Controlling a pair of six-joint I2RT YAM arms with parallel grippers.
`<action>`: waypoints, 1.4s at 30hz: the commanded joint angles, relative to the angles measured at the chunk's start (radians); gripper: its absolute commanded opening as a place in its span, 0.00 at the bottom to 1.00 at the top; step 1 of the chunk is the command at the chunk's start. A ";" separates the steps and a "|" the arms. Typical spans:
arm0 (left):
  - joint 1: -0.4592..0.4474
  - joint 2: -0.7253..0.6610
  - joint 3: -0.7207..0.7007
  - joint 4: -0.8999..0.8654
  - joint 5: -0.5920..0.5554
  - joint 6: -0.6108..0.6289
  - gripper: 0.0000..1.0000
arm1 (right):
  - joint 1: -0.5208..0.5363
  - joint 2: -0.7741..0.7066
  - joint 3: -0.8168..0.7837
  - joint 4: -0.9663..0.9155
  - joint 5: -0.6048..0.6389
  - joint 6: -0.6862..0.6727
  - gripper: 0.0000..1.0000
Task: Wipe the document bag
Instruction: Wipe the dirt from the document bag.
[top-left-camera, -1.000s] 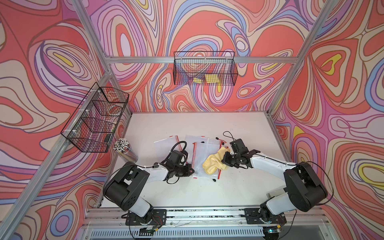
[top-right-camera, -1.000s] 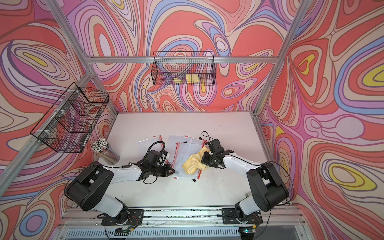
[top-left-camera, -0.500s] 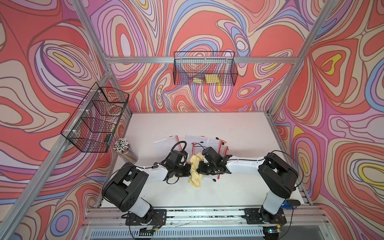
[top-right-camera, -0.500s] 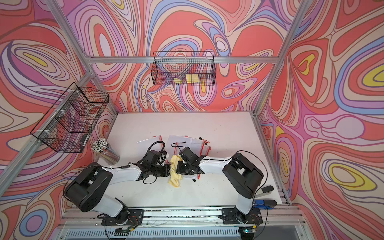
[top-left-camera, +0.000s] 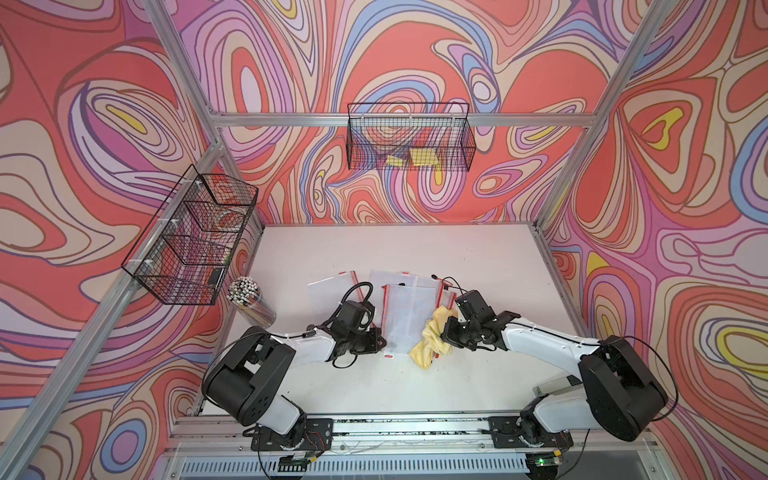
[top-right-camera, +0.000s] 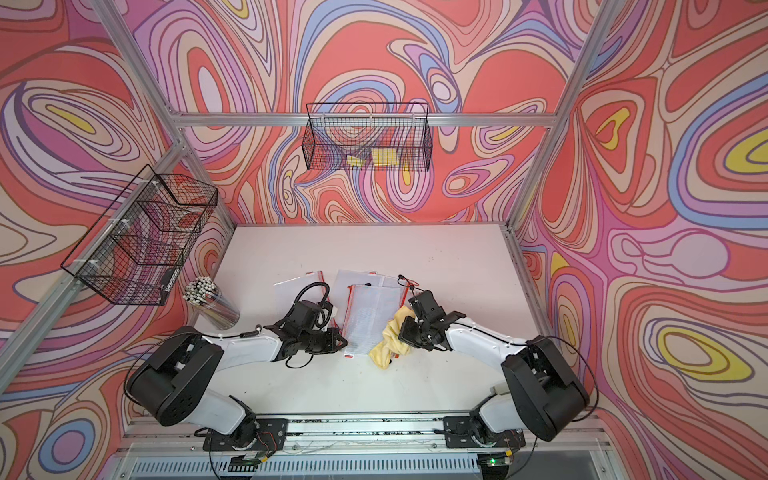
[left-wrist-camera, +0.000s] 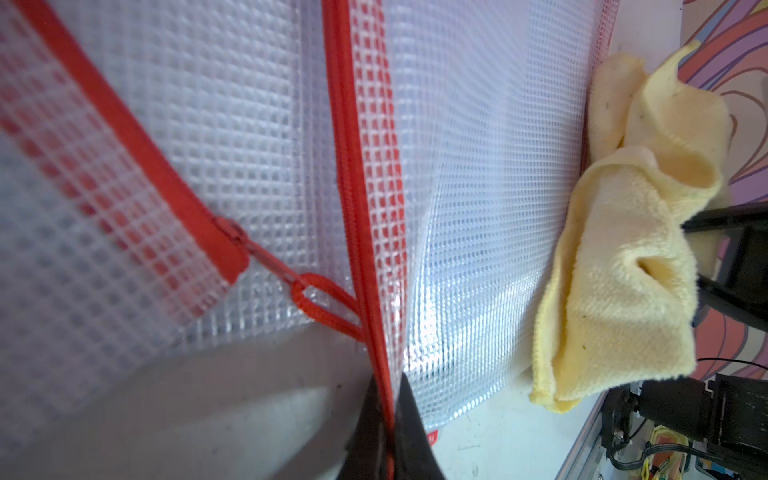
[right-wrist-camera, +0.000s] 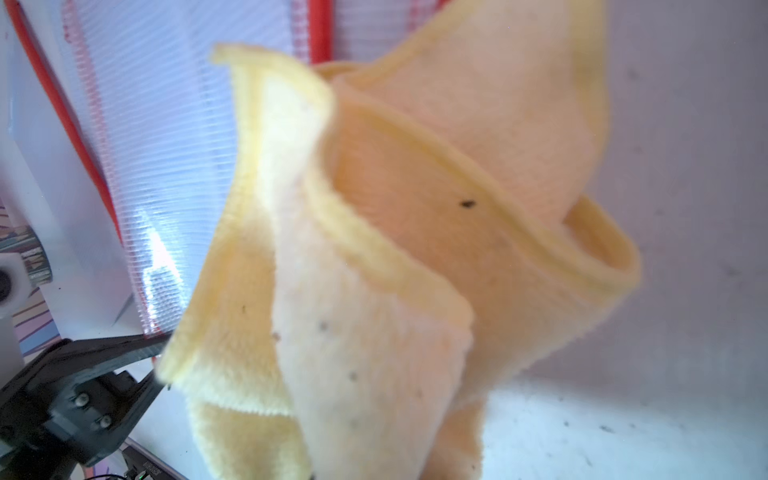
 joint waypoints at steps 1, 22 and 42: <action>0.003 0.010 -0.024 -0.135 -0.076 0.001 0.00 | 0.098 0.051 0.156 0.004 0.017 -0.036 0.00; 0.004 -0.104 0.033 -0.252 -0.138 0.027 0.00 | -0.128 0.161 0.169 -0.085 0.103 -0.179 0.00; 0.001 -0.199 1.003 -1.468 -0.739 0.236 0.00 | -0.160 0.084 0.155 -0.039 0.043 -0.161 0.00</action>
